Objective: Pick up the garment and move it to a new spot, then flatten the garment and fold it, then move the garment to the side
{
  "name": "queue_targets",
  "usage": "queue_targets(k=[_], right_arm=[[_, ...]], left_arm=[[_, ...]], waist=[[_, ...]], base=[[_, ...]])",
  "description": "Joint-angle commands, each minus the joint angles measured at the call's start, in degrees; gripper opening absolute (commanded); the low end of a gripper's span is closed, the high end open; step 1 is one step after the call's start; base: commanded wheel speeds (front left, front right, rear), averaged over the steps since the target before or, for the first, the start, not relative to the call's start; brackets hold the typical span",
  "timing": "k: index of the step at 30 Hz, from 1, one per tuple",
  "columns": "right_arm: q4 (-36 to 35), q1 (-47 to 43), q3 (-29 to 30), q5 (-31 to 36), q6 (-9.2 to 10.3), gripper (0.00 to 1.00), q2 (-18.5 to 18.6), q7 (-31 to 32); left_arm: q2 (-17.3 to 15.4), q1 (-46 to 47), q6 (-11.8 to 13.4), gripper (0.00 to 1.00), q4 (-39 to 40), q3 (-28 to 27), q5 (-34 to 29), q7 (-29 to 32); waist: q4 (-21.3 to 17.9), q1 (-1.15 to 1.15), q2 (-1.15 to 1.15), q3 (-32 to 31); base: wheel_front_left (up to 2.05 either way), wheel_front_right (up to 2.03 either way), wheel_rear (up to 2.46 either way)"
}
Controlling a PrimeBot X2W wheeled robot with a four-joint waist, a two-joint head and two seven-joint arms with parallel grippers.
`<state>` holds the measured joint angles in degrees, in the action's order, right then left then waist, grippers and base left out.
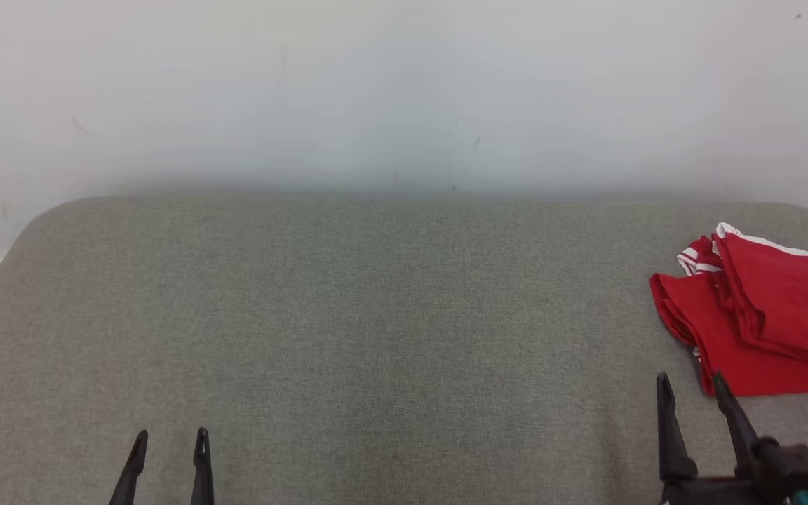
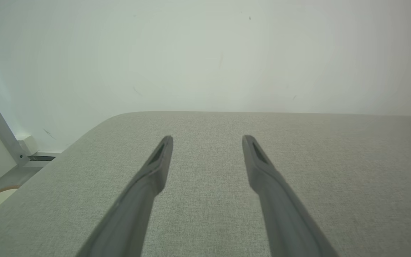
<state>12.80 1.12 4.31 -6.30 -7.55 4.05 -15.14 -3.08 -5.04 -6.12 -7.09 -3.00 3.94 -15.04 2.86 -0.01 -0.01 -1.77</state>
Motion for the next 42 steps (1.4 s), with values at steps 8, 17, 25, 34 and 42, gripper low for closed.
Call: queue_targets(k=[8,17,25,34,42], right_arm=[[-2.07,-6.61,-1.14,1.08,0.12,1.00,-1.12,0.01],[-1.17,-5.79,-3.28,-0.26,0.12,1.00,-1.17,0.01],[0.08,-5.85,-3.85,-1.32,0.12,1.00,-1.17,0.01],[1.28,-6.04,-3.78,-1.31,-0.01,0.00,-1.16,0.09],[2.84,-4.77,-0.97,-7.87,0.00,0.00,-1.16,3.92]], left_arm=[[0.16,-2.35,0.53,1.00,-0.61,-0.52,-0.26,-0.12],[0.20,-1.68,0.85,1.00,-2.15,0.09,0.67,-0.12],[0.22,-1.28,1.11,1.00,-3.39,0.51,1.09,-0.12],[0.25,-1.85,1.06,0.00,-4.15,0.75,1.28,0.07],[0.38,-0.37,0.85,0.00,-5.94,2.08,8.95,0.46]], waist=[[-0.67,0.01,0.01,-1.18],[-1.32,0.01,0.01,-1.57],[-1.20,0.01,0.01,-1.73],[-1.34,0.01,0.01,-1.60],[-1.42,0.01,0.01,-1.42]], base=[[0.00,0.00,0.00],[0.00,0.00,0.00],[0.00,0.00,0.00],[0.00,0.00,0.00],[0.00,0.00,0.00]])
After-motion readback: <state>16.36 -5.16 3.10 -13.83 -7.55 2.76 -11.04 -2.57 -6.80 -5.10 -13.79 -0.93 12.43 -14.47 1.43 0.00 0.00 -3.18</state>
